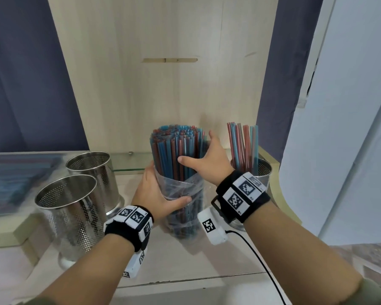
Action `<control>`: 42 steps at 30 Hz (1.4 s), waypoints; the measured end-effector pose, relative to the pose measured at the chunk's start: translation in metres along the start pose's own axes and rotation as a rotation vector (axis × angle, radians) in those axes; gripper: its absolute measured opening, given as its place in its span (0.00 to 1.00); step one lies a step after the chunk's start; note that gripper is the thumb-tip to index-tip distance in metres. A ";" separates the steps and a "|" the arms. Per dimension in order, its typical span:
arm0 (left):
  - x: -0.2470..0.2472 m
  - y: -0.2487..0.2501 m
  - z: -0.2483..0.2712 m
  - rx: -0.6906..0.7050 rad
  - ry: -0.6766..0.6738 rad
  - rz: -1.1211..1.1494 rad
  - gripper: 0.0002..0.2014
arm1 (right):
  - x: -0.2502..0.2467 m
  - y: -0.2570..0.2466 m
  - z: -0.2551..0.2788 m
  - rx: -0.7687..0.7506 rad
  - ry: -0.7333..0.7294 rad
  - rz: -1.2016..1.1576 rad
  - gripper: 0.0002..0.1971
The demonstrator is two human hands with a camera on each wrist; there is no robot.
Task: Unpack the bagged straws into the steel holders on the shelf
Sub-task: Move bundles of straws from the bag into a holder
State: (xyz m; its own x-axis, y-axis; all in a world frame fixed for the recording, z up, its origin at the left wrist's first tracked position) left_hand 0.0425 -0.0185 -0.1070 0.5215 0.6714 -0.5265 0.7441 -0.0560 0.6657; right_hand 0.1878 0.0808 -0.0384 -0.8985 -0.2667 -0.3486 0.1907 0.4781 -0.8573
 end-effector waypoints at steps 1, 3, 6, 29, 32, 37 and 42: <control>0.000 -0.001 0.000 -0.004 0.000 0.001 0.59 | 0.001 0.002 -0.001 0.006 0.020 -0.001 0.56; 0.000 -0.002 0.000 -0.011 -0.004 -0.001 0.60 | 0.001 0.005 -0.002 0.008 0.065 -0.010 0.50; 0.000 -0.002 0.000 -0.010 -0.001 0.008 0.60 | -0.005 0.006 -0.004 -0.007 0.114 -0.036 0.37; -0.001 -0.001 0.000 -0.018 0.005 0.001 0.60 | 0.000 0.008 -0.014 0.022 0.027 -0.032 0.12; 0.000 -0.002 0.000 -0.026 0.001 -0.005 0.60 | 0.000 0.000 -0.014 -0.011 0.022 -0.020 0.10; 0.000 -0.001 0.000 -0.025 -0.003 -0.038 0.59 | -0.007 -0.021 -0.014 -0.046 -0.015 -0.008 0.11; 0.000 -0.002 0.001 -0.035 -0.010 -0.034 0.60 | -0.019 -0.042 -0.024 -0.067 -0.003 0.007 0.10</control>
State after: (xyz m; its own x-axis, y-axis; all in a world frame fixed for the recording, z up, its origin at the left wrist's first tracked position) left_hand 0.0415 -0.0189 -0.1083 0.5003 0.6654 -0.5541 0.7465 -0.0073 0.6653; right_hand 0.1875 0.0863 0.0134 -0.8959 -0.2657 -0.3561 0.1701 0.5353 -0.8273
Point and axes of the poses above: each hand's wrist, its own z-axis away from the middle knuckle, its own x-axis out of the palm, y = z × x, the point moved 8 cm from there along -z, towards the middle knuckle, and after that the axes turned 2 degrees about y, right-handed, at the moved point
